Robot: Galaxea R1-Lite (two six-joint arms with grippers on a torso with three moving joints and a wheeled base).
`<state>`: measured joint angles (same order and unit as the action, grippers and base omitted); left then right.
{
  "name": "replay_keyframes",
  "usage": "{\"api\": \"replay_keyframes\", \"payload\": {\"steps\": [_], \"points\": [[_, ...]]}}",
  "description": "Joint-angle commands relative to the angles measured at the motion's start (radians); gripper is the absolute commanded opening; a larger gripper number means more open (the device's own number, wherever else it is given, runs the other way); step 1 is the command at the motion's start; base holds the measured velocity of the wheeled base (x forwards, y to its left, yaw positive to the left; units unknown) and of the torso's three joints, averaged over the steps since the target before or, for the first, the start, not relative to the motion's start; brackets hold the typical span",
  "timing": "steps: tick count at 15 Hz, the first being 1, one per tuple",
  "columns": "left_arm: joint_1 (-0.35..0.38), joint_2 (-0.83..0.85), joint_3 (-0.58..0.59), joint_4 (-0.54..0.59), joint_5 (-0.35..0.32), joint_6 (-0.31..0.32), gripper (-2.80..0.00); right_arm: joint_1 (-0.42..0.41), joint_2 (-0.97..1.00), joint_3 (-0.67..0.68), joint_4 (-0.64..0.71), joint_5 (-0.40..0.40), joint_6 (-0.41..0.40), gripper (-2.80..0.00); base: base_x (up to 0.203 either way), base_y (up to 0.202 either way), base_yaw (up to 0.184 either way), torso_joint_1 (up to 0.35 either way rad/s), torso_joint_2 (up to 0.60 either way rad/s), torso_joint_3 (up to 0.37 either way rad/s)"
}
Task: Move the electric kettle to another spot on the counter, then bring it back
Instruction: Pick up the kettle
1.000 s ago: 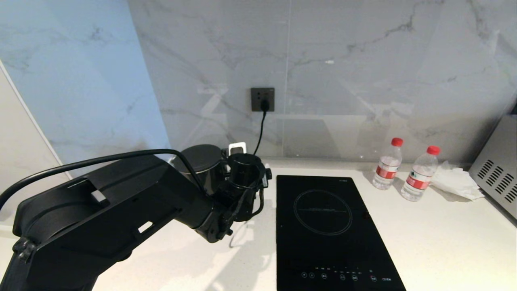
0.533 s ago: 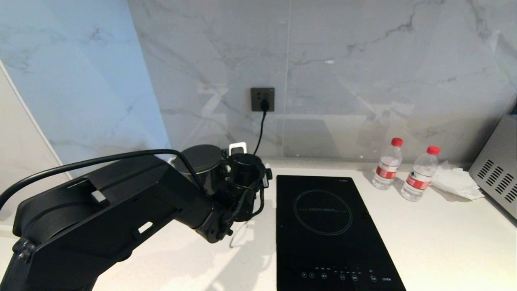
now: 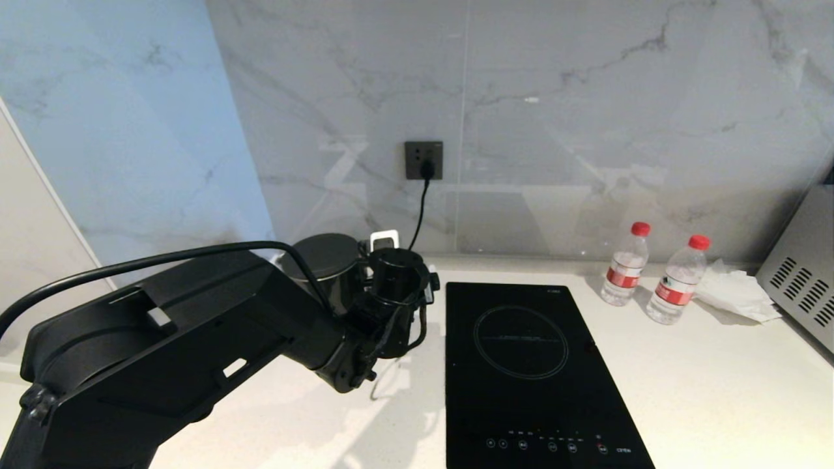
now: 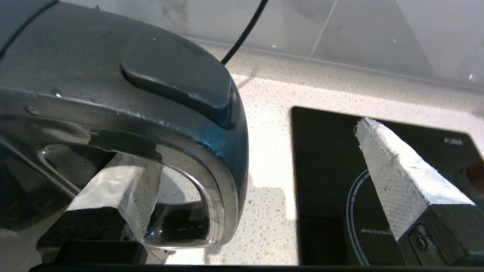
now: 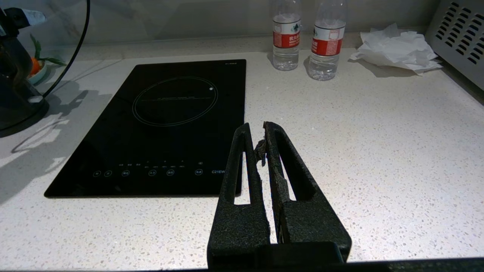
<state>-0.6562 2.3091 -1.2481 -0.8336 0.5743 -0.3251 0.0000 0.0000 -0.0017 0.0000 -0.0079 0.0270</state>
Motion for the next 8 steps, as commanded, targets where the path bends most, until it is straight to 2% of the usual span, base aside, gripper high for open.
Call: {"api": "replay_keyframes", "payload": {"steps": [1, 5, 6, 8], "points": [[0.000, -0.005, 0.015, -0.004, -0.001, -0.002, 0.00, 0.000, 0.000, 0.000, 0.000, 0.000, 0.001, -2.80, 0.000, 0.000, 0.000, 0.000, 0.00, 0.000], [0.003, -0.008, 0.010, -0.009, -0.002, -0.002, 0.00, 0.000, 0.000, 0.000, 0.000, 0.000, 0.001, -2.80, 0.000, 0.000, 0.000, 0.000, 0.00, 0.000], [0.001, -0.004, 0.012, -0.009, 0.001, -0.002, -2.80, 0.000, 0.000, 0.000, 0.000, 0.000, 0.001, -2.80, 0.000, 0.000, 0.000, 0.000, 0.00, 0.000], [0.001, -0.005, 0.013, -0.010, -0.005, -0.002, -2.80, 0.000, 0.000, 0.000, 0.000, 0.000, 0.001, -2.80, 0.000, 0.000, 0.000, 0.000, 0.00, 0.000]]}}
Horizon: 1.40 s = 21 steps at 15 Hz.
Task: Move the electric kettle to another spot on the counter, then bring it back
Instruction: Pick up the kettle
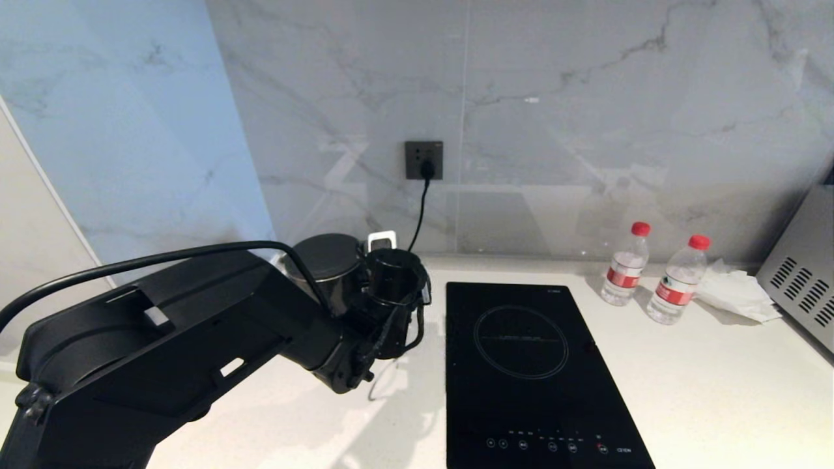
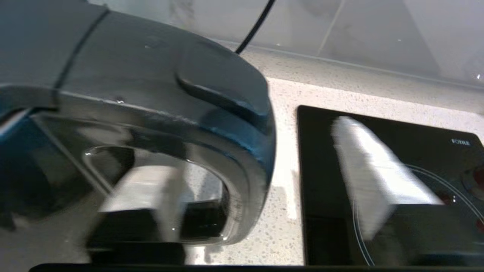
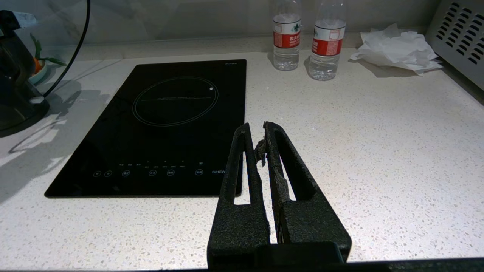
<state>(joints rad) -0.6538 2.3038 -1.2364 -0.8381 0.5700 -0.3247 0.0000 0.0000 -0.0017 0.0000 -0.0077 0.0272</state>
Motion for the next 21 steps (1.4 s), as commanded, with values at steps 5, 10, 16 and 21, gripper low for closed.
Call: {"api": "replay_keyframes", "payload": {"steps": [5, 10, 16, 21], "points": [[0.000, 0.003, 0.003, -0.007, 0.002, 0.007, -2.80, 0.000, 0.000, 0.000, 0.000, -0.002, 0.000, -2.80, 0.000, 0.000, 0.000, 0.000, 0.00, 0.000], [0.000, 0.005, 0.000, -0.009, 0.004, 0.009, -2.80, 0.000, 0.000, 0.000, 0.000, -0.001, 0.000, -2.80, 0.000, 0.000, 0.000, 0.000, 0.00, 0.000], [0.000, -0.017, -0.009, -0.008, 0.005, 0.013, -2.80, 0.000, 0.000, 0.000, 0.000, -0.001, 0.000, -2.80, 0.000, 0.000, 0.000, 0.000, 0.00, 0.000], [0.005, -0.023, -0.032, -0.003, 0.007, 0.035, -2.80, 0.000, 0.000, 0.000, 0.000, 0.000, 0.000, -2.80, 0.000, 0.000, 0.000, 0.000, 0.00, 0.000]]}}
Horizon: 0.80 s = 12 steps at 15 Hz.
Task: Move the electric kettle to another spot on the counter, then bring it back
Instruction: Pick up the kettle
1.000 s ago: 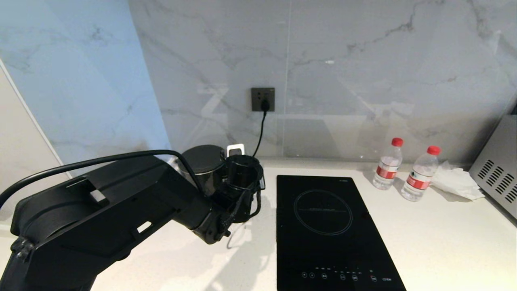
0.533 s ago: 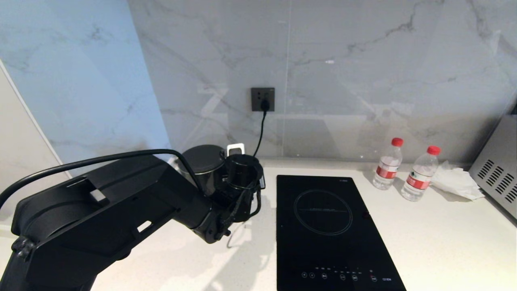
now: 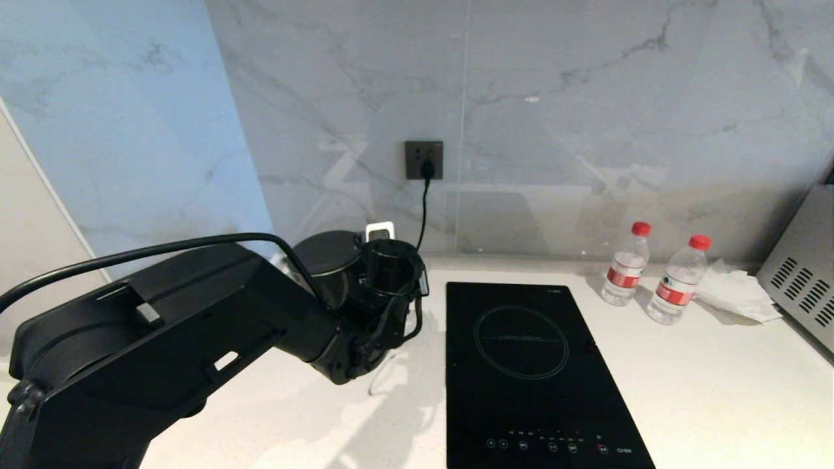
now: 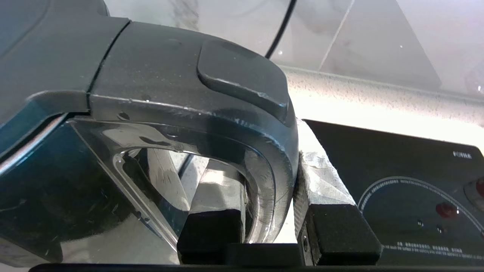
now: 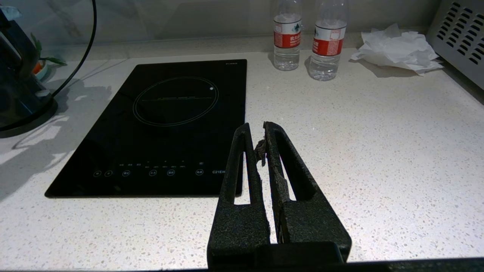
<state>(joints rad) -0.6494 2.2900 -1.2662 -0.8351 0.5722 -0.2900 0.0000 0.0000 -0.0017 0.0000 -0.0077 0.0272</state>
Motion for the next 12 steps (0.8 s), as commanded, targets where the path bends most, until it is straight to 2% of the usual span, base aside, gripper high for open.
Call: {"api": "replay_keyframes", "payload": {"steps": [1, 6, 12], "points": [[0.002, -0.009, -0.004, -0.006, 0.005, 0.000, -2.80, 0.000, 0.000, 0.000, 0.000, 0.000, 0.000, -2.80, 0.000, 0.000, 0.000, 0.000, 0.00, 0.000], [0.024, -0.009, -0.034, -0.007, 0.005, 0.028, -2.80, 0.000, 0.000, 0.000, 0.000, 0.000, 0.000, -2.80, 0.000, 0.000, 0.000, 0.000, 0.00, 0.000], [0.037, -0.009, -0.050, -0.004, 0.006, 0.031, -2.80, 0.000, 0.000, 0.000, 0.000, 0.000, 0.000, -2.80, 0.000, 0.000, 0.000, 0.000, 0.00, 0.000]]}}
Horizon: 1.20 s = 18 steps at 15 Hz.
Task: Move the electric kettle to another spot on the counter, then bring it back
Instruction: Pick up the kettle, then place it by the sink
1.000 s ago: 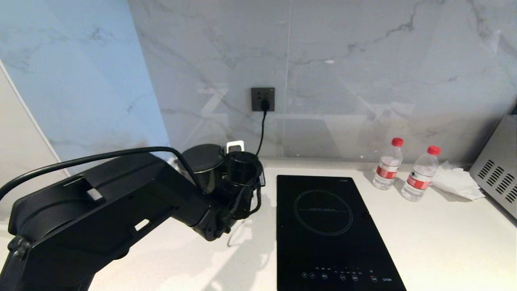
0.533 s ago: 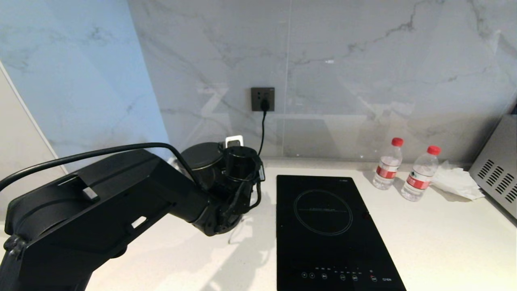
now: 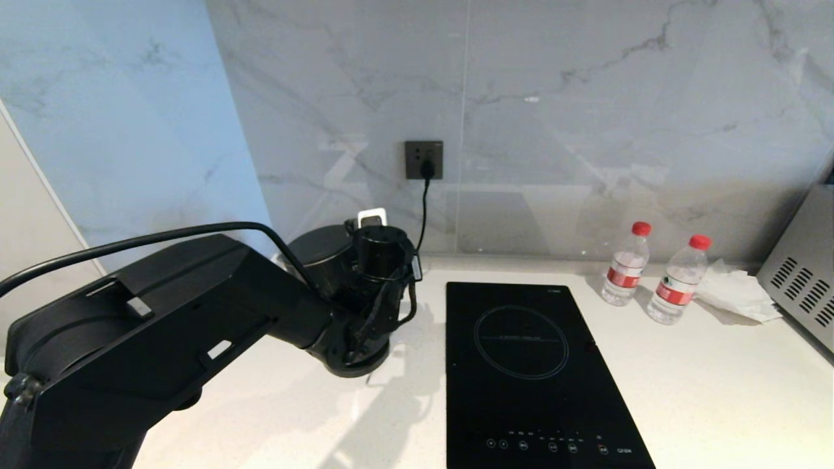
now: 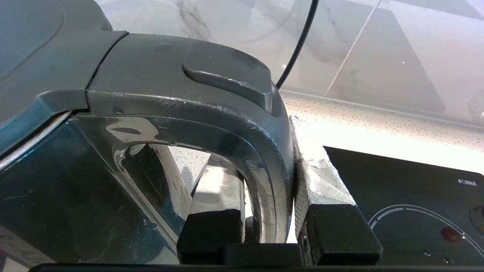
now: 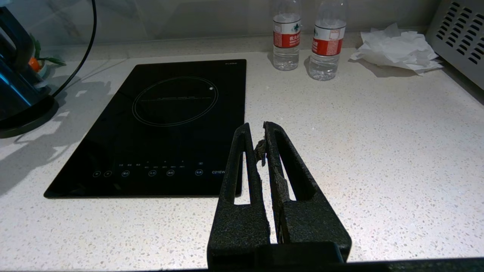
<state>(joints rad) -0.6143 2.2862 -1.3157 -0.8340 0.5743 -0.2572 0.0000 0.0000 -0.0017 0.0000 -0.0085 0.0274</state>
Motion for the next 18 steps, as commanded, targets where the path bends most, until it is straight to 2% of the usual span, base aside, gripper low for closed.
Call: {"api": "replay_keyframes", "payload": {"steps": [1, 11, 18], "points": [[0.004, -0.007, -0.002, -0.005, 0.004, -0.001, -2.80, 0.000, 0.000, 0.000, 0.000, 0.001, 0.000, -2.80, 0.000, 0.000, 0.000, 0.000, 0.00, 0.000], [0.017, -0.021, -0.040, -0.005, 0.006, 0.029, -2.80, 0.000, 0.000, 0.000, 0.000, 0.001, 0.000, -2.80, 0.000, 0.000, 0.000, 0.000, 0.00, 0.000], [0.063, -0.080, 0.010, -0.014, 0.004, 0.061, -2.80, 0.000, 0.000, 0.000, 0.000, 0.001, 0.000, -2.80, 0.000, 0.000, 0.000, 0.000, 0.00, 0.000]]}}
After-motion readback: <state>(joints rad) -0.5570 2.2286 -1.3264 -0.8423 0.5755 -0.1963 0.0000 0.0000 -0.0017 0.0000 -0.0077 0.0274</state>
